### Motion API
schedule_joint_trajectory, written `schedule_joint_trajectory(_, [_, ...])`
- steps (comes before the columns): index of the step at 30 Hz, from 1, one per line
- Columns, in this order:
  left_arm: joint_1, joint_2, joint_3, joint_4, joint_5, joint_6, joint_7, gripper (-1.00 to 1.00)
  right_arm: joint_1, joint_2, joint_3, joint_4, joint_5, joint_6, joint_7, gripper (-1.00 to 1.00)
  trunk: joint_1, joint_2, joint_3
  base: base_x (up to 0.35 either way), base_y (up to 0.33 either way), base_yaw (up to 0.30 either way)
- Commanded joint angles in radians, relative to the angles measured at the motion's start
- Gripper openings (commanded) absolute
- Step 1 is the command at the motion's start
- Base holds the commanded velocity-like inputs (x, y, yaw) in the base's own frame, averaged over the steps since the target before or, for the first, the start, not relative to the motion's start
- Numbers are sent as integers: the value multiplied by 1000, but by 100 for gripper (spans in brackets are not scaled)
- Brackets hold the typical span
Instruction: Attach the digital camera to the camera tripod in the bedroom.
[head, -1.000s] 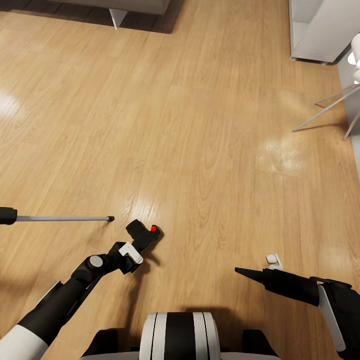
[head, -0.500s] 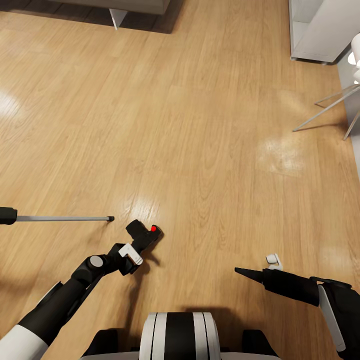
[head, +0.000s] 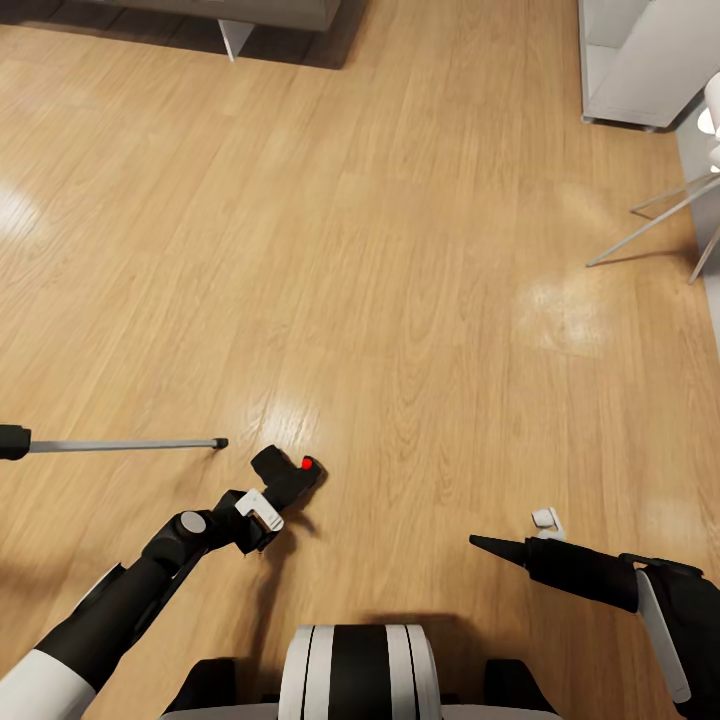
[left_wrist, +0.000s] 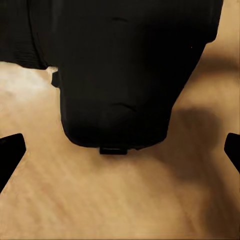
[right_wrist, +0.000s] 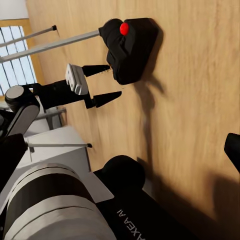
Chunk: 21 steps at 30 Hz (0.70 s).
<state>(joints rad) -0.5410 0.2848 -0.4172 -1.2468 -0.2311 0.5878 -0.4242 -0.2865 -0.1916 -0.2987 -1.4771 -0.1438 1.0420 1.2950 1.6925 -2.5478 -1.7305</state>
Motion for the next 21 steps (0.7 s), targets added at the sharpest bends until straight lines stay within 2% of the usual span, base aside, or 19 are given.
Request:
schedule_joint_trajectory(1, [-1,1,-1,-2,-11,2,-7,100,0,0,0,0,0,5,3,100,0,0,-1,182,0,0])
schedule_joint_trajectory(16, [-1,-2,-2,15,-10,3,-4,100,0,0,0,0,-2,5,4,100,0,0,-1,17,0,0])
schedule_joint_trajectory(20, [-1,-5,-3,45,-10,2,-1,100,0,0,0,0,-2,5,4,100,0,0,-1,0,0,0])
schedule_joint_trajectory(21, [-1,-9,-12,79,-13,-2,1,100,0,0,0,0,-2,5,4,100,0,0,-1,0,0,0])
